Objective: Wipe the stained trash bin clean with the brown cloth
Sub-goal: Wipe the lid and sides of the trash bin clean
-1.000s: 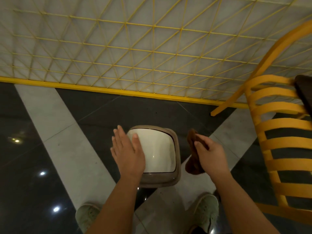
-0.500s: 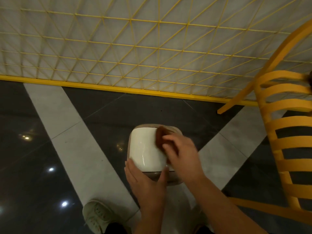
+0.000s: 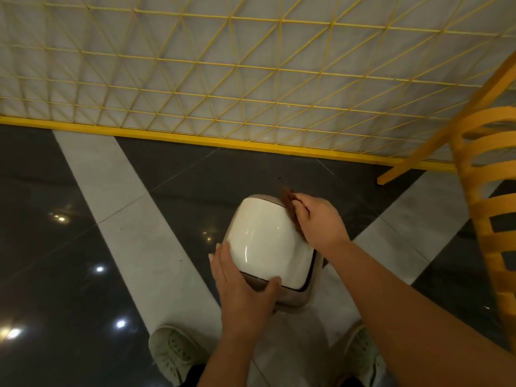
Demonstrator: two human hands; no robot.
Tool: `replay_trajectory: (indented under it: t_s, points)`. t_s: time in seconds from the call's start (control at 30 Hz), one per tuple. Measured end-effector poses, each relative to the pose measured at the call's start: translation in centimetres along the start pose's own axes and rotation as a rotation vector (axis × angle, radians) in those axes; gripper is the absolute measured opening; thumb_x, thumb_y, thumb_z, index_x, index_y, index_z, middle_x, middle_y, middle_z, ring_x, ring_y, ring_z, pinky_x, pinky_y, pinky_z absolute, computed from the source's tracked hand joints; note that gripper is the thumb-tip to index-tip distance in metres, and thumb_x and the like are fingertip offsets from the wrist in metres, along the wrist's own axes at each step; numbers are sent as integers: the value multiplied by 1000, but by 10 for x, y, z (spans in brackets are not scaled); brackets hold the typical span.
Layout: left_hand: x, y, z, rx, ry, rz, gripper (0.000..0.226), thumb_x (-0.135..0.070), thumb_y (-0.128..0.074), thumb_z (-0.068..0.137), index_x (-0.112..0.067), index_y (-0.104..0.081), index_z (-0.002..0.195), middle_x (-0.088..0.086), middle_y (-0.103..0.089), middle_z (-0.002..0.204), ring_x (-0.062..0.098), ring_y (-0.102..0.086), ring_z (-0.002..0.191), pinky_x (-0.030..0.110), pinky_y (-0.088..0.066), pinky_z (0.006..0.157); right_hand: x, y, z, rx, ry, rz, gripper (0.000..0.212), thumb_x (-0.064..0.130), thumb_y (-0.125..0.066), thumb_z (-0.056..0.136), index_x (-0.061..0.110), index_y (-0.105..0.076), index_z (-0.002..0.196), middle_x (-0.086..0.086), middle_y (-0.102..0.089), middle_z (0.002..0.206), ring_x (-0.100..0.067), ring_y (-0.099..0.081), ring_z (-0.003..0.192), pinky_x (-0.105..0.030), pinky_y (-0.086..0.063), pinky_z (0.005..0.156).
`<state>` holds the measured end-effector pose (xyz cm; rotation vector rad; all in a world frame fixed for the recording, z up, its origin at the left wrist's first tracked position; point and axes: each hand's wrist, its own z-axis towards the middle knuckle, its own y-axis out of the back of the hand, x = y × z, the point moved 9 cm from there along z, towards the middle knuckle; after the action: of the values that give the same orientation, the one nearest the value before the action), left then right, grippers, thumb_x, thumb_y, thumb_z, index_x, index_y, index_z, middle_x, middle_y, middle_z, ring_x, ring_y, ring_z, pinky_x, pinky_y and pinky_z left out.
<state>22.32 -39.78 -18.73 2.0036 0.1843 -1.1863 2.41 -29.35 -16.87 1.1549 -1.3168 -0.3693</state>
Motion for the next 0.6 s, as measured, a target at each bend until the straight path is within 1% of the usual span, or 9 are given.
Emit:
replay_trajectory:
  t_s: [0.07,0.13,0.2,0.27,0.33,0.4,0.47,0.53,0.6]
  points:
    - [1,2,13,69,-24,21,120,-33,-84,64,-32,2,148,-14,7,157,10,11,144,38,-8,115,-21,-4,-11,-7,-63,83,32,33,-39,100,23,-58,124,-1,-66,110,-14,-57,93,-29,-45,84]
    - [-1,11,24,87,-49,-7,122,-25,-84,65,-37,4,148,-18,13,156,9,8,144,36,-8,115,-41,-9,-27,-16,-126,128,30,33,-40,100,26,-58,123,2,-66,106,-7,-53,82,-24,-42,77]
    - [-2,26,30,30,-70,-62,122,-15,-83,65,-41,4,146,-17,8,156,13,-2,144,38,-12,115,-55,-15,-45,-9,-162,142,28,31,-43,99,29,-59,122,4,-66,103,-1,-50,77,-20,-39,73]
    - [2,35,35,1,-62,-83,119,-12,-83,66,-43,-1,146,-16,-4,154,17,-12,142,46,-20,115,-59,-21,-61,-15,-168,169,27,28,-46,98,30,-60,121,6,-66,102,3,-49,74,-16,-38,71]
    - [6,37,39,25,-37,-80,117,-23,-86,64,-41,-5,147,-16,-8,152,15,-17,140,43,-26,111,-58,-19,-70,-59,-162,216,27,26,-48,97,29,-62,120,7,-67,103,3,-50,77,-17,-39,74]
    - [8,36,42,56,-9,-86,120,-39,-87,58,-40,-7,148,-20,-5,152,7,-17,134,36,-28,105,-50,-8,-72,-123,-142,259,29,27,-48,97,29,-62,122,10,-66,108,-1,-56,90,-17,-41,81]
    - [6,31,41,80,-19,-74,122,-46,-87,55,-38,-9,148,-22,-3,153,-2,-13,127,30,-26,102,-32,9,-68,-215,-75,289,30,27,-49,97,28,-60,124,10,-64,114,-6,-56,104,-18,-42,89]
    - [5,28,40,81,-44,-45,124,-42,-88,54,-34,-10,149,-18,-3,155,-9,-10,123,25,-23,99,8,23,-60,-260,105,252,29,26,-51,96,24,-62,124,6,-63,121,-10,-54,113,-28,-42,99]
    - [6,26,43,77,-53,-41,123,-35,-90,53,-30,-13,149,-14,-6,156,-9,-13,125,22,-25,99,64,14,-54,-159,379,109,29,27,-53,95,23,-64,122,3,-63,125,-14,-52,119,-38,-38,104]
